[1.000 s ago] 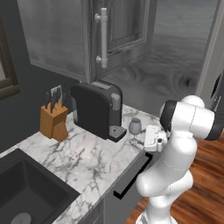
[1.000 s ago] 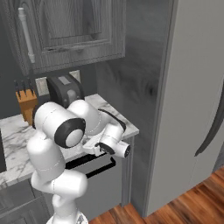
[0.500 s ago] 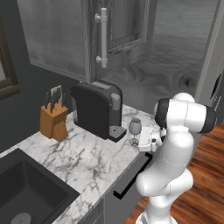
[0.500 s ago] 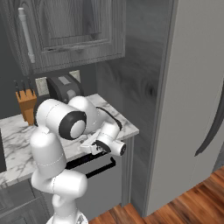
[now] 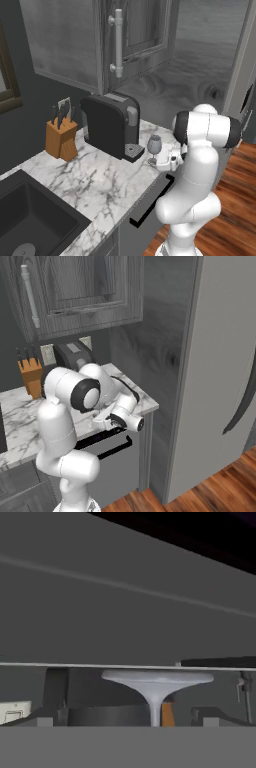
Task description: Retrieve the wine glasses from the counter and place one next to each plate.
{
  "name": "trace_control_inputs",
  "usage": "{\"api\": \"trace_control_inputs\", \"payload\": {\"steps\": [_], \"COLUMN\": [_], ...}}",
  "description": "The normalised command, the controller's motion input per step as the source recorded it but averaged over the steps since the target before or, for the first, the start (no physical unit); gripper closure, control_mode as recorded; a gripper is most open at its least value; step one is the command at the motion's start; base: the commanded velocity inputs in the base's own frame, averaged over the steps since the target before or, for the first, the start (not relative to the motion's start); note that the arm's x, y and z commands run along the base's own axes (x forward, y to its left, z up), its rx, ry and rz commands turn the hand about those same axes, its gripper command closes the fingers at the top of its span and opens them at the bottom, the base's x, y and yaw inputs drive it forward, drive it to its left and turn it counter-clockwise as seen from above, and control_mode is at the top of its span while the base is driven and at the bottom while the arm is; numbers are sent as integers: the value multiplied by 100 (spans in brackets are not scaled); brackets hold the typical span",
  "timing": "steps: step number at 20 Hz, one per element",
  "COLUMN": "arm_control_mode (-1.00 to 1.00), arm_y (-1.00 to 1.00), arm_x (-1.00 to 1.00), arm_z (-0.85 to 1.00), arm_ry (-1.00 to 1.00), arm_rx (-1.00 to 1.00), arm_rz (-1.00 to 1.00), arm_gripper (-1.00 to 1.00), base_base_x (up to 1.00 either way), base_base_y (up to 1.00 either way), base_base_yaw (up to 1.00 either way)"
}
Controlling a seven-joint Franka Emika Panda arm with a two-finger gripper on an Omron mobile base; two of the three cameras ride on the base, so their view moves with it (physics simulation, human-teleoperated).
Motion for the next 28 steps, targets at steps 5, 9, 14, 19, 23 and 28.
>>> {"api": "trace_control_inputs", "payload": {"steps": [5, 9, 14, 19, 23, 28], "arm_control_mode": [-100, -100, -100, -100, -100, -100], "arm_y": [19, 4, 5, 7, 9, 14], "arm_x": [19, 0, -16, -36, -45, -33], "arm_z": [-4, 0, 6, 45, 97, 100], "arm_ry": [0, 0, -11, -30, -41, -20], "arm_rx": [0, 0, 0, 0, 0, 0], "arm_rz": [0, 0, 0, 0, 0, 0], "arm_gripper": [100, 100, 100, 100, 100, 100], "base_base_x": [0, 0, 0, 0, 0, 0], "base_base_y": [0, 0, 0, 0, 0, 0], "base_base_yaw": [0, 0, 0, 0, 0, 0]}}
